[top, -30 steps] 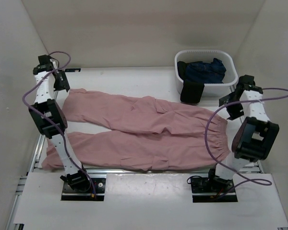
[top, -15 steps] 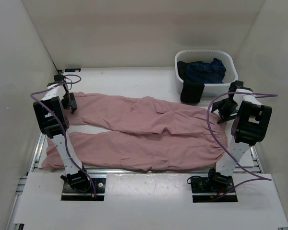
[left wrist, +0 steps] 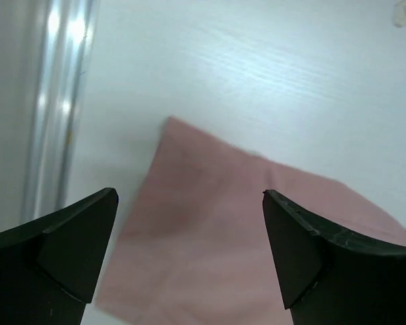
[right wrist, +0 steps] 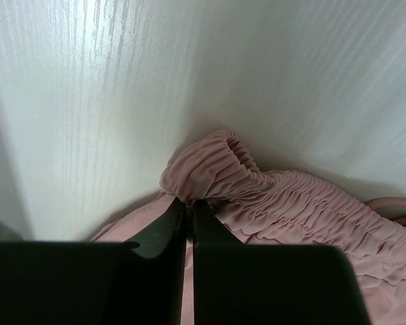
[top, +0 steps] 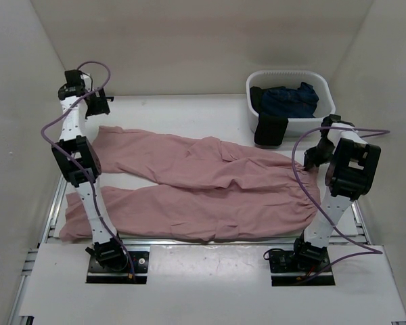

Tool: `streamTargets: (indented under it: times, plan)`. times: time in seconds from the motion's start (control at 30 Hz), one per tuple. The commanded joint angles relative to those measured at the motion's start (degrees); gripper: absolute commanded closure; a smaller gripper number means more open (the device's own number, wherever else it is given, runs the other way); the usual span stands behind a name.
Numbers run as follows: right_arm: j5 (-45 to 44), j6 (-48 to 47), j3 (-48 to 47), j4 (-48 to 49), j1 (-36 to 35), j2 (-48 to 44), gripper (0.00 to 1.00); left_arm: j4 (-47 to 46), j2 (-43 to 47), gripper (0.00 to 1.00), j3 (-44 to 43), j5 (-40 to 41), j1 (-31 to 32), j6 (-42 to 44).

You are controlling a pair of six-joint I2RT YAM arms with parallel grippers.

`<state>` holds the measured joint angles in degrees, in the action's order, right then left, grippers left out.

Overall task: Fold and stack the trousers
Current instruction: Fold the trousers

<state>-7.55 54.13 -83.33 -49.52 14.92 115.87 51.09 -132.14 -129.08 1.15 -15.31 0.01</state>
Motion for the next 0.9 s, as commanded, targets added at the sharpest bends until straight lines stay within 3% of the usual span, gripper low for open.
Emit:
streamTargets:
  times: [0.0, 0.13, 0.2, 0.3, 0.5, 0.53, 0.57, 0.6, 0.87]
  plan:
    - [-3.3, -3.2, -2.1, -2.5, 0.0, 0.9, 1.0, -1.7, -6.0, 0.0, -2.8, -8.9, 1.1, 0.0]
    - [-4.7, -5.2, -3.9, -3.7, 0.0, 0.4, 1.0, -9.0, -8.9, 0.0, -2.8, -10.2, 1.6, 0.0]
    - [-5.2, -5.7, -3.9, -4.8, 0.0, 0.4, 1.0, -10.4, -11.7, 0.0, -5.9, -5.0, 1.6, 0.0]
    - [-6.3, -6.2, -4.6, -5.9, 0.0, -0.6, 1.0, -10.4, -14.0, 0.0, -6.8, -4.3, 1.6, 0.0]
    - [-9.2, -6.8, -4.6, -6.5, -0.5, -3.6, 1.0, -8.4, -14.0, 0.03, 2.1, -4.3, 2.1, 0.0]
    - [-9.8, -6.8, -4.0, -6.5, -0.5, -4.7, 1.0, -7.2, -14.0, 0.17, 2.1, -5.1, 2.7, 0.0]
    - [-9.8, -6.8, -3.9, -6.5, -0.5, -5.2, 1.0, -6.4, -14.0, 0.39, 2.8, -6.0, 2.7, 0.0]
    - [-9.8, -6.8, -3.9, -6.5, -0.5, -6.2, 1.0, -5.8, -14.0, 0.84, 2.8, -6.0, 2.7, 0.0]
    - [-7.0, -9.5, -6.8, -5.9, -0.5, -11.1, 1.0, -4.9, -6.3, 0.86, 0.9, 0.3, 0.7, 0.0]
